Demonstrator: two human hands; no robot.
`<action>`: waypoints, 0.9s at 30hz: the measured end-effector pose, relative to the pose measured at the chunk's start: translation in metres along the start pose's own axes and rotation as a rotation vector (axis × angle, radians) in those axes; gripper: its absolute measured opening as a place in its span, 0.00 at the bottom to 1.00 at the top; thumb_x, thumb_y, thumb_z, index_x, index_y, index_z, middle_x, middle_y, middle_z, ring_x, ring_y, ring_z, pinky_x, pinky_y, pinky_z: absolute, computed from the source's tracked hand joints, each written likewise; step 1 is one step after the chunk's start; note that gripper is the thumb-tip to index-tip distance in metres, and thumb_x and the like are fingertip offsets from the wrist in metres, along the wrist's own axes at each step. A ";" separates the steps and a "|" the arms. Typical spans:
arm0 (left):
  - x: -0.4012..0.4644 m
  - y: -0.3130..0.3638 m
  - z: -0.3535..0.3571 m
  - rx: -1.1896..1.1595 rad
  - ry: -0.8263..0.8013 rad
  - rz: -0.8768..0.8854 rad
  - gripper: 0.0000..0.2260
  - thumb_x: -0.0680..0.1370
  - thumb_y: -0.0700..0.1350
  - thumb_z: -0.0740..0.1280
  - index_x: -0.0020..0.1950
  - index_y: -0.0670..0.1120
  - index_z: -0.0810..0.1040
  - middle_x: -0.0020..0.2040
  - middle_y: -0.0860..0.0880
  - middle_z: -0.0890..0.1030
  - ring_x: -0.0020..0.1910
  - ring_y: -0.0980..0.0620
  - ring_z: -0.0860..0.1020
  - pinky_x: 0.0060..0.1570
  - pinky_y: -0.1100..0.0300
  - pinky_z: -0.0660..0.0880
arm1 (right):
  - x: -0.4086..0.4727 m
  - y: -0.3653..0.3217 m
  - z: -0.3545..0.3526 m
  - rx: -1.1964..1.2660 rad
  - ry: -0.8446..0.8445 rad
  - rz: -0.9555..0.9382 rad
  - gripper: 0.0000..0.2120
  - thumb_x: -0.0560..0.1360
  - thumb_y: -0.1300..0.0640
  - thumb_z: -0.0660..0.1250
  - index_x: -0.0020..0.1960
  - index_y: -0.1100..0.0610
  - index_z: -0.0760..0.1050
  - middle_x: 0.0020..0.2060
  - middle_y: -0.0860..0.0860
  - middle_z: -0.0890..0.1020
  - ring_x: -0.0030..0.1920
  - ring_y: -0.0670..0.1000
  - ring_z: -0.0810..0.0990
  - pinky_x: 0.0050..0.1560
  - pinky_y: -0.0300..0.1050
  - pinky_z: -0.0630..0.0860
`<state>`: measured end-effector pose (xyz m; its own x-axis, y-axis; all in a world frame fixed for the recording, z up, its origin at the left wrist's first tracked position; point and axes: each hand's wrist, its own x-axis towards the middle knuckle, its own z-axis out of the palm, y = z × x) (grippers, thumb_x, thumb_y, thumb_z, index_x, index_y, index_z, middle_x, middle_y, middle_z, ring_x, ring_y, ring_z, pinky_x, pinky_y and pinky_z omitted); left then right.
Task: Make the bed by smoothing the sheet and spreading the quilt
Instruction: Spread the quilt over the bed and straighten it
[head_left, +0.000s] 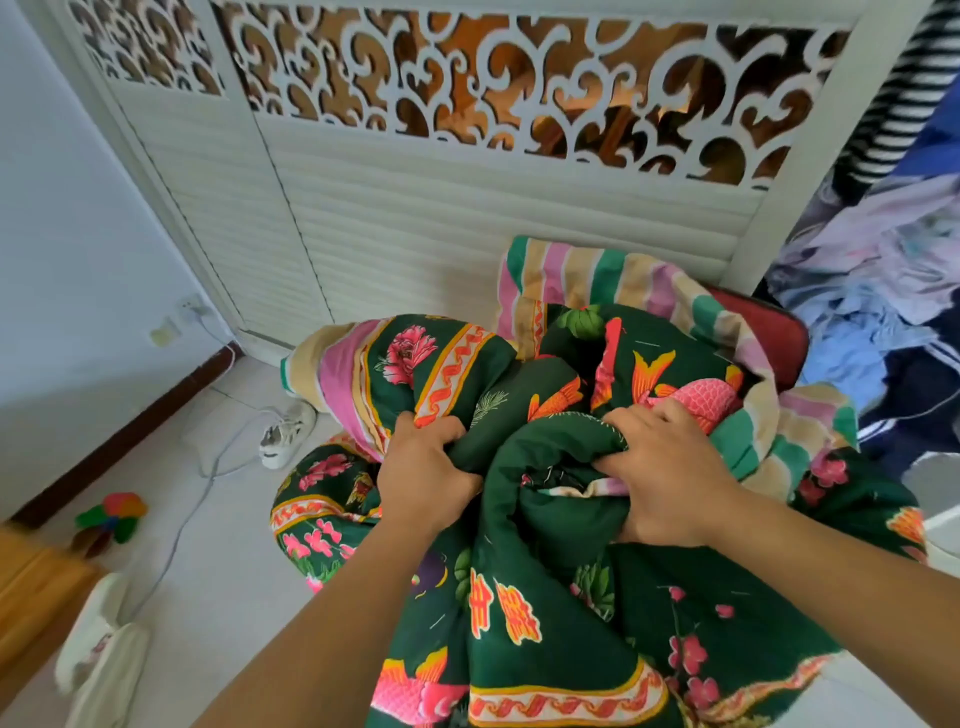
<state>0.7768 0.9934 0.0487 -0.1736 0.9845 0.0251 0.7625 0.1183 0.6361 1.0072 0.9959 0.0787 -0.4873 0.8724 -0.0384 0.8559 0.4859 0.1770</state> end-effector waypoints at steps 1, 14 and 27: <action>-0.004 0.000 -0.005 -0.007 0.018 -0.001 0.11 0.63 0.47 0.76 0.39 0.50 0.75 0.46 0.46 0.67 0.45 0.42 0.74 0.37 0.57 0.70 | -0.003 -0.004 -0.005 0.000 0.008 0.001 0.23 0.56 0.28 0.63 0.34 0.46 0.81 0.39 0.49 0.76 0.42 0.53 0.76 0.43 0.47 0.59; -0.079 -0.027 -0.123 -0.114 0.294 0.011 0.18 0.64 0.40 0.75 0.30 0.56 0.66 0.45 0.41 0.71 0.41 0.46 0.69 0.39 0.57 0.70 | -0.023 -0.099 -0.084 -0.025 0.205 -0.108 0.27 0.50 0.24 0.64 0.34 0.45 0.80 0.38 0.46 0.73 0.41 0.51 0.74 0.42 0.46 0.57; -0.249 -0.125 -0.286 -0.124 0.700 -0.021 0.10 0.67 0.45 0.74 0.35 0.53 0.72 0.44 0.44 0.69 0.40 0.52 0.67 0.39 0.63 0.64 | -0.088 -0.307 -0.187 0.071 0.367 -0.354 0.34 0.58 0.30 0.72 0.60 0.44 0.78 0.65 0.49 0.68 0.66 0.51 0.63 0.57 0.47 0.53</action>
<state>0.5460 0.6963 0.1835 -0.5790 0.6629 0.4747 0.6853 0.0802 0.7238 0.7554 0.7599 0.2113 -0.7671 0.5838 0.2660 0.6310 0.7616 0.1481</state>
